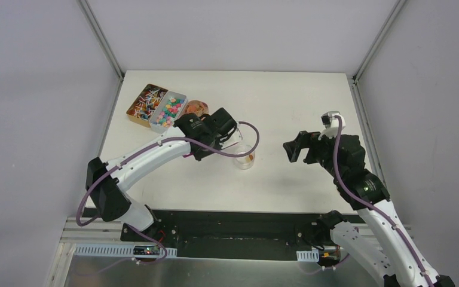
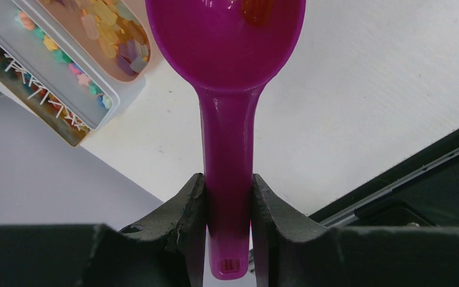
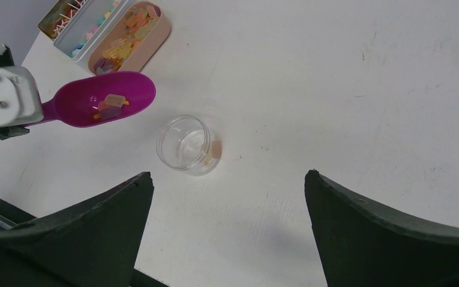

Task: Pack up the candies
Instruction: Place the fake candies in the packing bottle.

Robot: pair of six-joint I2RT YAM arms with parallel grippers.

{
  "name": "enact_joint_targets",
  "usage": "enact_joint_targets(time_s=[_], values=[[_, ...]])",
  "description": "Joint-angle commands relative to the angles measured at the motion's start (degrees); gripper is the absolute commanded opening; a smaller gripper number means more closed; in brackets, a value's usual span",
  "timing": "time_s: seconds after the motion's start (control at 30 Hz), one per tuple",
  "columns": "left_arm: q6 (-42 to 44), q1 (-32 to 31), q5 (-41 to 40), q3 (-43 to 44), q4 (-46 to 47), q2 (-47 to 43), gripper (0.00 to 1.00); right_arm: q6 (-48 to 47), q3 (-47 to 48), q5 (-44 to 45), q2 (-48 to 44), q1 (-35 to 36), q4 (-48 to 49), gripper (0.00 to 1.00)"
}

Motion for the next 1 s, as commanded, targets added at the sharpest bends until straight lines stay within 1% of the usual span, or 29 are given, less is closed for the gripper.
enact_joint_targets(time_s=[0.0,0.17,0.23,0.27,0.33,0.4,0.47,0.5,0.57,0.63,0.73,0.77,0.97], values=[[-3.3,-2.5,-4.9,3.0,-6.4,2.8,0.0,-1.2,2.6,2.4,-1.4,-0.2,0.3,1.0],[-5.0,-5.8,-6.4,5.8,-8.9,5.5,0.0,-0.8,1.5,1.9,-1.8,-0.2,0.5,1.0],[-5.5,-7.0,-7.0,6.6,-9.9,6.8,0.0,1.0,0.4,0.4,-1.3,-0.1,1.5,0.99],[-5.7,-7.4,-6.8,6.7,-10.1,7.2,0.0,2.3,-0.1,-2.2,-0.9,-0.1,2.0,0.99],[-5.9,-8.0,-6.5,7.0,-10.1,7.7,0.0,5.2,-1.2,-4.4,-0.2,-0.2,2.9,0.95],[-6.1,-8.2,-6.5,7.0,-10.1,8.0,0.0,8.2,-2.7,-5.4,0.1,-0.2,4.2,0.89],[-6.1,-8.3,-6.6,6.7,-10.1,8.1,0.0,10.9,-4.6,-6.6,0.0,-0.1,6.6,0.75],[-6.2,-8.4,-6.6,6.7,-10.1,8.1,0.0,12.4,-5.7,-7.3,0.0,-0.1,8.2,0.65],[-6.0,-8.4,-6.3,6.7,-10.1,8.0,0.0,15.4,-7.5,-8.8,0.3,-0.2,10.9,0.42],[-6.0,-8.4,-6.0,6.9,-10.1,7.6,0.0,18.6,-8.9,-10.0,1.4,-0.2,13.4,0.23],[-5.8,-8.4,-5.2,7.1,-9.8,7.1,0.0,22.6,-10.8,-13.1,3.9,-0.3,19.0,0.05],[-5.8,-8.5,-5.1,7.0,-9.7,6.9,0.0,24.1,-11.3,-14.7,5.4,-0.4,21.2,0.0],[-5.6,-8.5,-3.7,6.5,-9.0,6.3,0.0,29.0,-13.7,-21.2,14.6,-0.6,36.3,0.0]])
